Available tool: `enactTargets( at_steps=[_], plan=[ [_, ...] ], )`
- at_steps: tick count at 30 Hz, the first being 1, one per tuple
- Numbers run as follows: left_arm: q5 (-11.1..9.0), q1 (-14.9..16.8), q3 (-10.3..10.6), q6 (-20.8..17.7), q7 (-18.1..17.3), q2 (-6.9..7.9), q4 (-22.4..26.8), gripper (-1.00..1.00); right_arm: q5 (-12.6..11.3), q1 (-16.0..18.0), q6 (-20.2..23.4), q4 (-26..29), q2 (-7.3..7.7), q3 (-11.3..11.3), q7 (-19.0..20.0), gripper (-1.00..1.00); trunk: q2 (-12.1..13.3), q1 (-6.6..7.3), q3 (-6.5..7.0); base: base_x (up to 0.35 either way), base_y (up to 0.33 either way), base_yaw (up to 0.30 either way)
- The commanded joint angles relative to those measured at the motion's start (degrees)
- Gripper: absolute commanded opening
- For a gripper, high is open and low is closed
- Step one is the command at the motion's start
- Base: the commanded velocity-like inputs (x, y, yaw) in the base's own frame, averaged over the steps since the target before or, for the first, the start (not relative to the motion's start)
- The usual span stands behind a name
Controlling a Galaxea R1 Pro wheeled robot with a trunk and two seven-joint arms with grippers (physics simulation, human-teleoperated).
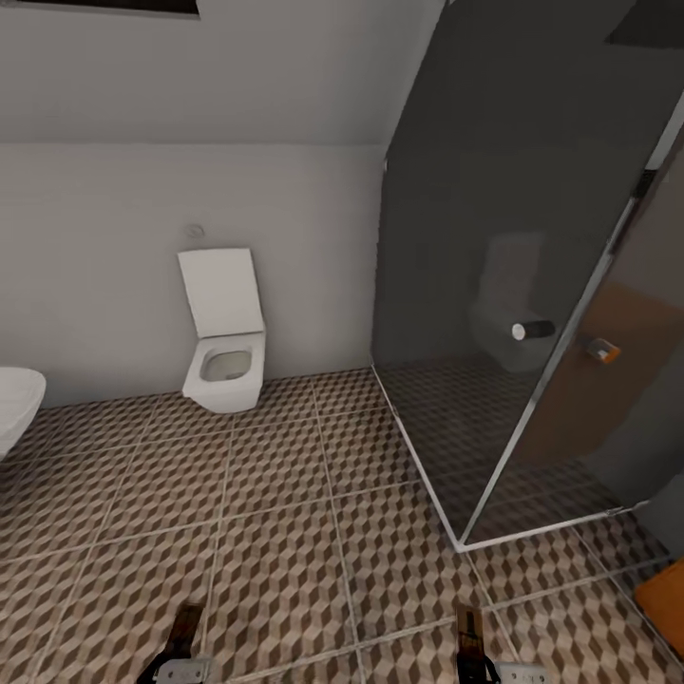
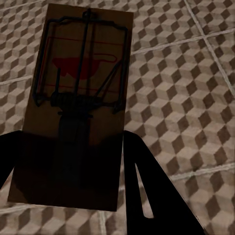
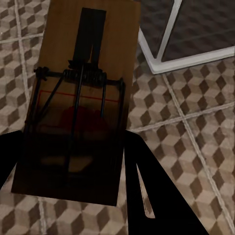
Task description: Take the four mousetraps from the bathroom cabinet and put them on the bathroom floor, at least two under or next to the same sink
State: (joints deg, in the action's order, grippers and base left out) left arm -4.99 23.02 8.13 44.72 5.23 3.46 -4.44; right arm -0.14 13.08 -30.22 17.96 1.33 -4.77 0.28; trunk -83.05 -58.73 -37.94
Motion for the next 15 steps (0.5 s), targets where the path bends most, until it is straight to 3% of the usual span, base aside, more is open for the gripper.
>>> enactTargets(
  at_steps=[1, 15],
  plan=[
    [-0.28, 0.10, 0.49, 0.28, 0.31, -0.03, -0.22, -1.00, -0.21, 0.02, -0.19, -0.03, -0.01, -0.15, 0.26, -1.00, -0.03, 0.00, -0.07, 0.000, 0.000, 0.284],
    [-0.28, 0.10, 0.49, 0.28, 0.31, -0.03, -0.22, -1.00, -0.21, 0.02, -0.19, -0.03, -0.01, -0.15, 0.29, -1.00, -0.03, 0.00, -0.41, 0.000, 0.000, 0.284]
  ],
)
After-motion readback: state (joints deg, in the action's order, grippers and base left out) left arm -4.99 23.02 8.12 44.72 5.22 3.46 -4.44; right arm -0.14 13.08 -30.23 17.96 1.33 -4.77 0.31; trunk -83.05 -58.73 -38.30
